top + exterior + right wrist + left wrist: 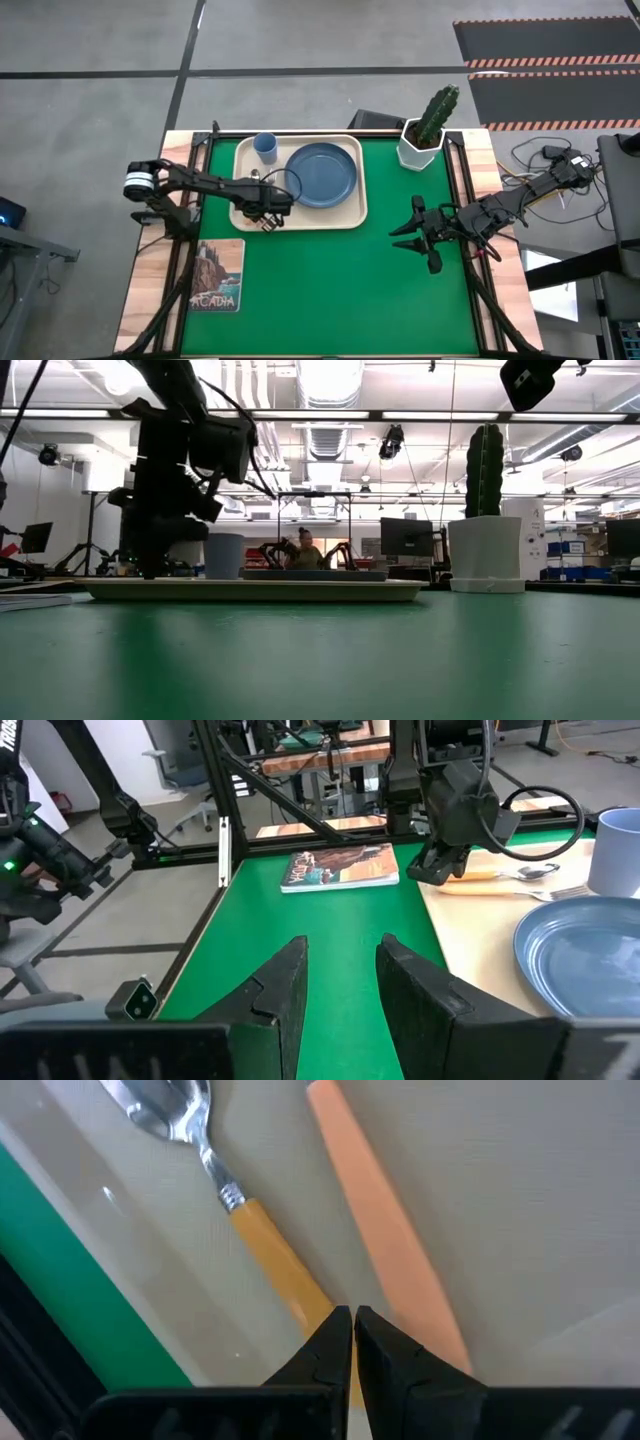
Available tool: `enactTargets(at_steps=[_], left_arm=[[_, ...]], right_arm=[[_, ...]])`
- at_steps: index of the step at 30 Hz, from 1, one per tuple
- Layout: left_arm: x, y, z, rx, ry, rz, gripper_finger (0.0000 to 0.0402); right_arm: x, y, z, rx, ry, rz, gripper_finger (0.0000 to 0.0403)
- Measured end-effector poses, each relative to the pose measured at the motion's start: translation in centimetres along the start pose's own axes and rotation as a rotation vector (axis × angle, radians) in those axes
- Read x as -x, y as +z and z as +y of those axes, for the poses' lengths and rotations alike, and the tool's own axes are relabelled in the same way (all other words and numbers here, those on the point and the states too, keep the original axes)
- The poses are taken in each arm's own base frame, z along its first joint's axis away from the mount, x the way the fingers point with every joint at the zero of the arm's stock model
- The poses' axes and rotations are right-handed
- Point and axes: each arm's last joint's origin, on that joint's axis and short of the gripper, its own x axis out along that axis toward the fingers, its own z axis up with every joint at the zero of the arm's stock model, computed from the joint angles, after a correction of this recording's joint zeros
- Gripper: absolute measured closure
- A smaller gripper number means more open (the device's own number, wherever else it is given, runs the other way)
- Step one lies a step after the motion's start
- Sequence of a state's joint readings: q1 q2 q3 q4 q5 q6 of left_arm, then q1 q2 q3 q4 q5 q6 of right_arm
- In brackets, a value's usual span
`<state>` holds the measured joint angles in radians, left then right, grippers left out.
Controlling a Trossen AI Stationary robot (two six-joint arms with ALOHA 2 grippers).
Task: Pick and place plate/cup/fork/spoon on tray
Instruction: Put the orange fork on the white tray to the right of the orange spoon, then return to Home Position
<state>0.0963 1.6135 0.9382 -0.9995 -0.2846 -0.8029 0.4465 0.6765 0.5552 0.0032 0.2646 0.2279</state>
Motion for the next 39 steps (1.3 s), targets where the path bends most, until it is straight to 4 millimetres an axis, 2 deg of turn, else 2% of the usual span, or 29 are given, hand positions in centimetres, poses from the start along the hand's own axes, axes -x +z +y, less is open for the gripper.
enactTargets(at_steps=[20,26,39], left_arm=[[-0.4,-0.1,-0.5,0.007,-0.046,-0.012,0.0401],[-0.1,0.3,-1.4,0.017,-0.132,-0.070,0.0401],[1.2,0.2,-0.7,0.020,-0.136,-0.069,0.0401]], right_arm=[[0.0,0.0,0.0,0.001,0.000,0.003,0.0294],[0.0,0.0,0.0,0.001,0.000,0.003,0.0294],[0.0,-0.1,0.0,0.002,0.000,0.006,0.0294]])
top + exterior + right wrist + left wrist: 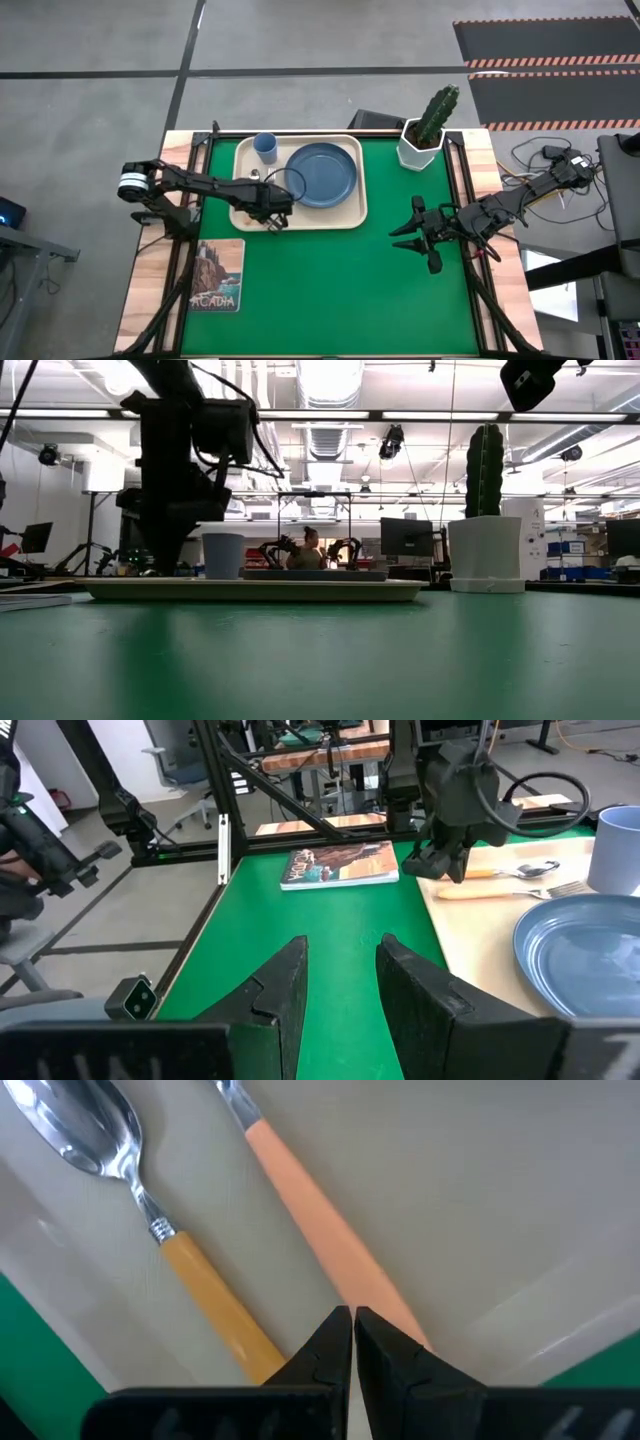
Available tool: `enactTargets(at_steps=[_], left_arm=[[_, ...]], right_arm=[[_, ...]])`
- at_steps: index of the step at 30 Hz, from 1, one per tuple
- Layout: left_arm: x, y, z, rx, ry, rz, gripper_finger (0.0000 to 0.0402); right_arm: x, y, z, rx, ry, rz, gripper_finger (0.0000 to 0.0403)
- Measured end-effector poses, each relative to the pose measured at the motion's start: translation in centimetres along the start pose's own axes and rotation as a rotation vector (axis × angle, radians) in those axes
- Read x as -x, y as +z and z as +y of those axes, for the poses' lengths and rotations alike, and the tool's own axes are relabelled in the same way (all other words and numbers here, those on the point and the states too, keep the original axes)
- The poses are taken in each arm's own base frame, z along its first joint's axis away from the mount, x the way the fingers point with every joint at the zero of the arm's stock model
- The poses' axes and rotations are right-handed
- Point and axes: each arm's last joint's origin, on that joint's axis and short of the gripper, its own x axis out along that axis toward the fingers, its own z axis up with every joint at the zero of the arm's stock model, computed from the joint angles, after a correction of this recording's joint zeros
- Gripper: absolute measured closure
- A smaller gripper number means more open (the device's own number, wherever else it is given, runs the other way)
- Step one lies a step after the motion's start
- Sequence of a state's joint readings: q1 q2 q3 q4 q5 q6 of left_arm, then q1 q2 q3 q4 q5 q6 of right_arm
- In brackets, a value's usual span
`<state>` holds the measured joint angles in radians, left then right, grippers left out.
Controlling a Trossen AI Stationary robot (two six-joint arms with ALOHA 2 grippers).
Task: Pick and place plate/cup/fork/spoon on tray
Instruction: Return to Home Position
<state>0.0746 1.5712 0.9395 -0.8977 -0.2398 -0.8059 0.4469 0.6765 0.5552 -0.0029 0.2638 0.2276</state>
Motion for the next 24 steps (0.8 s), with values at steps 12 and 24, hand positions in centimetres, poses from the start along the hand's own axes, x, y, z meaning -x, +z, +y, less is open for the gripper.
enactTargets(at_steps=[12,24], left_arm=[[4.7,-1.2,-1.8,-0.419,-0.276,-0.348,0.0401],[6.0,-8.5,2.8,-0.623,-0.901,-1.084,0.0401]], right_arm=[[-0.1,-0.4,-0.1,0.158,0.002,0.018,0.0294],[0.7,-4.0,-1.1,0.387,0.016,-0.066,0.0297]])
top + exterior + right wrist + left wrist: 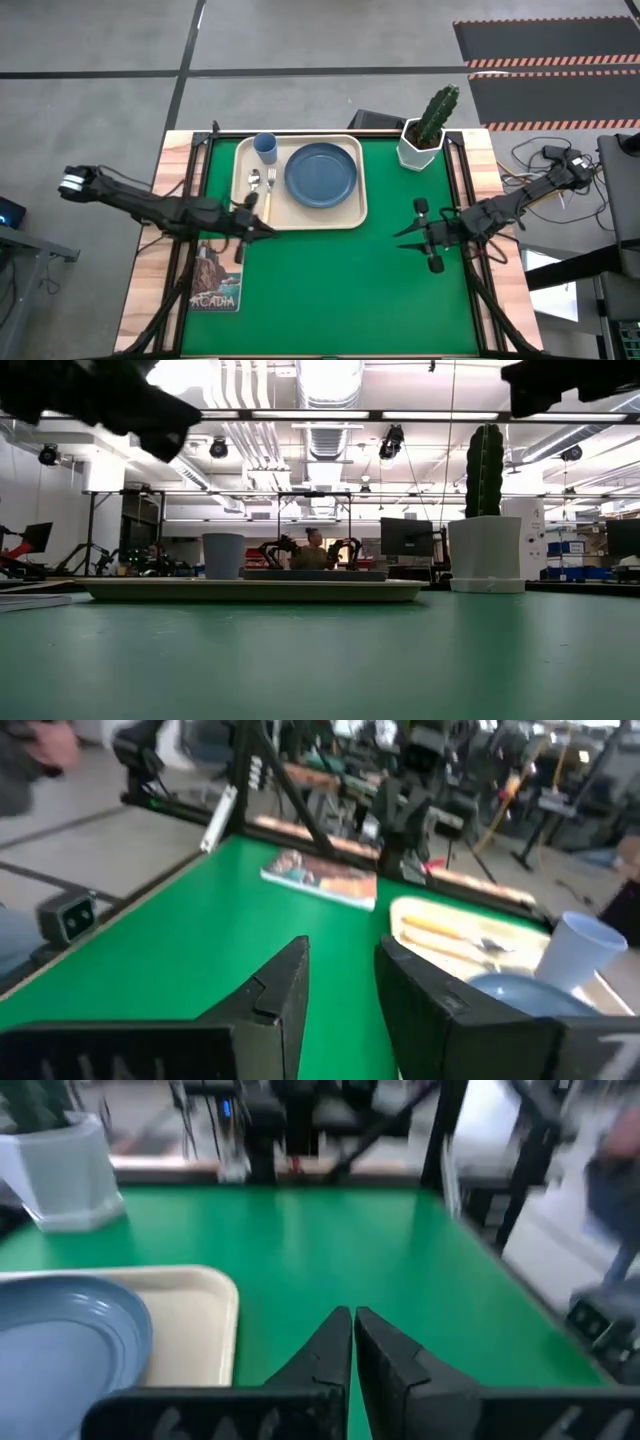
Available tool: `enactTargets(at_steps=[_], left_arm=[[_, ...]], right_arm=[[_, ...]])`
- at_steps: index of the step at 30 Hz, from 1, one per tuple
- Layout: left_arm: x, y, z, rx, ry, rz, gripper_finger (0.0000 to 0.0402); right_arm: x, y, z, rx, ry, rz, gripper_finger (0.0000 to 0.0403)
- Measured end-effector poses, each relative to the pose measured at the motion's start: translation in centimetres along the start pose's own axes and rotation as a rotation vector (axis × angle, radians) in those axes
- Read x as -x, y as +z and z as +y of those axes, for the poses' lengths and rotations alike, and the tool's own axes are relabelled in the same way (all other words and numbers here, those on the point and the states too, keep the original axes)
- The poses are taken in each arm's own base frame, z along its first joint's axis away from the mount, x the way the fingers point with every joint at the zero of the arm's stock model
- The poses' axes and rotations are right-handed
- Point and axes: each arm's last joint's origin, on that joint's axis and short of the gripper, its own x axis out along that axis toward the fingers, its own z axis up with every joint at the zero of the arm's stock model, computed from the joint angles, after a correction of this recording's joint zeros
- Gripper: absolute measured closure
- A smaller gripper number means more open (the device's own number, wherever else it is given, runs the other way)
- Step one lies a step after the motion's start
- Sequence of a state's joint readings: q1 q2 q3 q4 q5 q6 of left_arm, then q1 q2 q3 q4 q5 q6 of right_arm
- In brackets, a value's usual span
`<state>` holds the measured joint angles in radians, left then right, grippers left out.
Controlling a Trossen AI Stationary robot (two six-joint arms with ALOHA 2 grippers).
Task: Pick and place plate/cup/fork/spoon on tray
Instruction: Return to Home Position
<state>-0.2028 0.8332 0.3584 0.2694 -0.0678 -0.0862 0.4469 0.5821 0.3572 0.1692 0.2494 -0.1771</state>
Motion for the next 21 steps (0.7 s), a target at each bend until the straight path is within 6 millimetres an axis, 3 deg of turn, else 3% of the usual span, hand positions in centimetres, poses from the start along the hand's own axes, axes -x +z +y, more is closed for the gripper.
enactTargets(at_steps=[6,12,21], left_arm=[[3.5,-2.9,0.6,0.028,0.013,-0.177,0.0401],[5.1,-5.8,1.0,0.037,0.030,-0.246,0.0401],[5.8,-6.0,1.2,0.041,0.080,-0.254,0.0402]], right_arm=[[1.7,-1.0,-0.1,0.016,0.025,-0.089,0.0314],[4.5,-1.9,-0.7,0.003,-0.009,-0.247,0.0333],[6.2,-3.7,-0.8,0.043,-0.030,-0.296,0.0353]])
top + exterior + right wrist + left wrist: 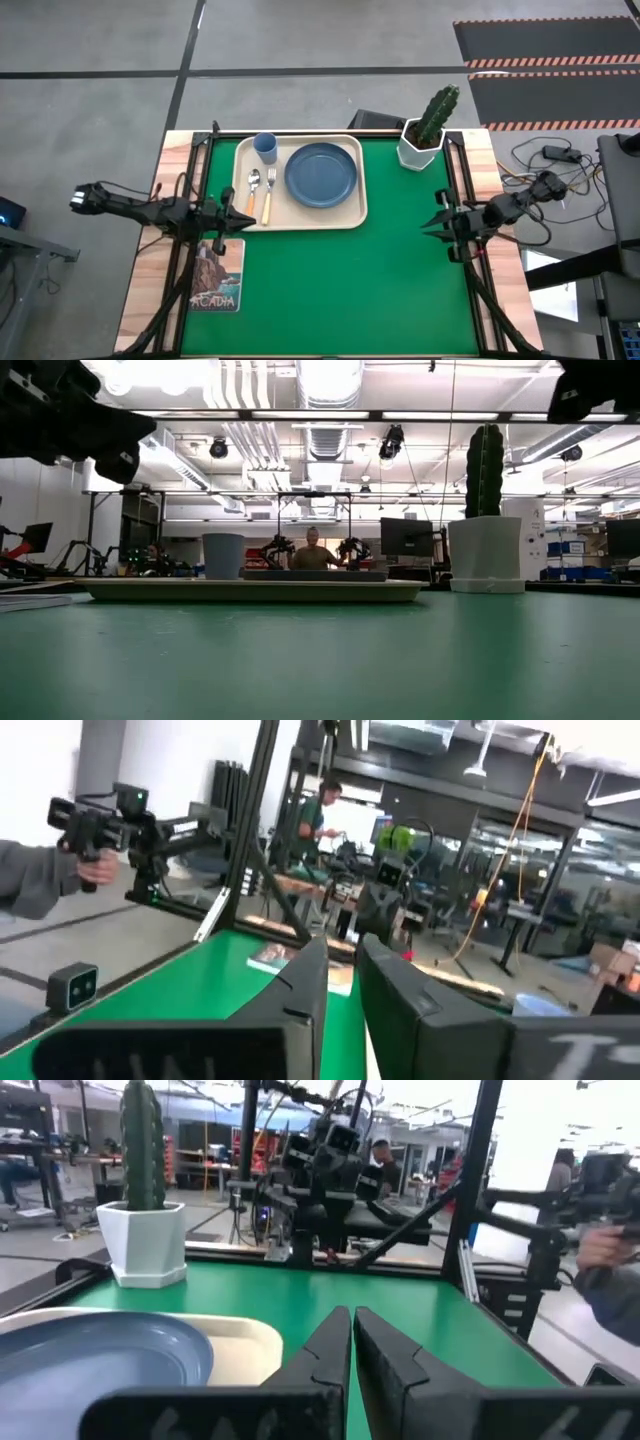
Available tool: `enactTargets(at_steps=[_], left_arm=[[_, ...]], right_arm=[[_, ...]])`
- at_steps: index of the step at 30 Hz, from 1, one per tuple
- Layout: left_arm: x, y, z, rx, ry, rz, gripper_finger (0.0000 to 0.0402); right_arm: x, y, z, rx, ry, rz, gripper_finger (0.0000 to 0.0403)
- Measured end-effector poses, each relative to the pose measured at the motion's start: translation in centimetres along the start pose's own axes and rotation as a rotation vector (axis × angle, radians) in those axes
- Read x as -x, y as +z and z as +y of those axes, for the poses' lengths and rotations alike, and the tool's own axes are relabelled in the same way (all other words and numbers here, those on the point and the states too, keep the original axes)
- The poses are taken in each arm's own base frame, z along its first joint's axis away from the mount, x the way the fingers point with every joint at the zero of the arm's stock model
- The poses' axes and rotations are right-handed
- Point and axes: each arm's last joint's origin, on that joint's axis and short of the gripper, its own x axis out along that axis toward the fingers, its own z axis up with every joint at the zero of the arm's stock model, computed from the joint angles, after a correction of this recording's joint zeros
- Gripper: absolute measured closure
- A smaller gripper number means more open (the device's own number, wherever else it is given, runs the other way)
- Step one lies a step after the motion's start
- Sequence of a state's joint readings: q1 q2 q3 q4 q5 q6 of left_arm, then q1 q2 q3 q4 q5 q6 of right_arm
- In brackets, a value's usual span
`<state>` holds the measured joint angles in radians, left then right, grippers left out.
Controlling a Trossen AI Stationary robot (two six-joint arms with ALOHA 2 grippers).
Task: Pick and place plate/cup/fork/spoon on tray
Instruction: Return to Home Position
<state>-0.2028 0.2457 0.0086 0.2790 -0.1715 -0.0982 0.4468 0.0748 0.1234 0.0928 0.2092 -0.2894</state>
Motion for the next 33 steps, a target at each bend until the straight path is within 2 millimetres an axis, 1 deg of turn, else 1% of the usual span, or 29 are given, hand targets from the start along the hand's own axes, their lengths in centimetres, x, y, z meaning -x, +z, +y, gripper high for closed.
enactTargets(at_steps=[5,10,14,16,17,19,23,27,29,33], left_arm=[[0.0,0.0,0.0,0.000,0.007,-0.004,0.0402],[0.0,0.0,0.5,-0.002,0.167,-0.014,0.0402],[-0.1,-0.2,0.5,-0.006,0.191,0.001,0.0402],[-0.1,-0.3,0.6,-0.009,0.192,0.011,0.0402],[-0.2,-0.4,0.6,-0.011,0.193,0.018,0.0402],[-0.2,-0.5,0.6,-0.014,0.195,0.029,0.0402],[-0.4,-0.7,0.6,-0.021,0.201,0.054,0.0402],[-0.5,-1.0,0.6,-0.029,0.203,0.080,0.0402],[-0.6,-1.2,0.6,-0.033,0.205,0.095,0.0402],[-0.8,-1.5,0.6,-0.040,0.207,0.122,0.0402]], right_arm=[[0.6,-0.6,0.0,0.014,0.003,0.010,0.0368],[0.5,-0.9,0.1,0.037,0.005,0.020,0.0386],[0.4,-1.7,0.4,0.065,0.006,0.026,0.0394],[0.2,-2.5,0.7,0.066,0.002,0.015,0.0394],[0.2,-3.1,0.8,0.077,0.007,0.029,0.0394],[0.2,-3.3,0.9,0.084,0.015,0.060,0.0394],[0.2,-3.5,0.7,0.060,-0.076,0.104,0.0394],[0.2,-3.6,0.4,-0.015,-0.187,0.127,0.0394],[0.2,-3.6,0.3,-0.013,-0.228,0.138,0.0394],[0.3,-3.6,0.2,-0.009,-0.244,0.142,0.0394]])
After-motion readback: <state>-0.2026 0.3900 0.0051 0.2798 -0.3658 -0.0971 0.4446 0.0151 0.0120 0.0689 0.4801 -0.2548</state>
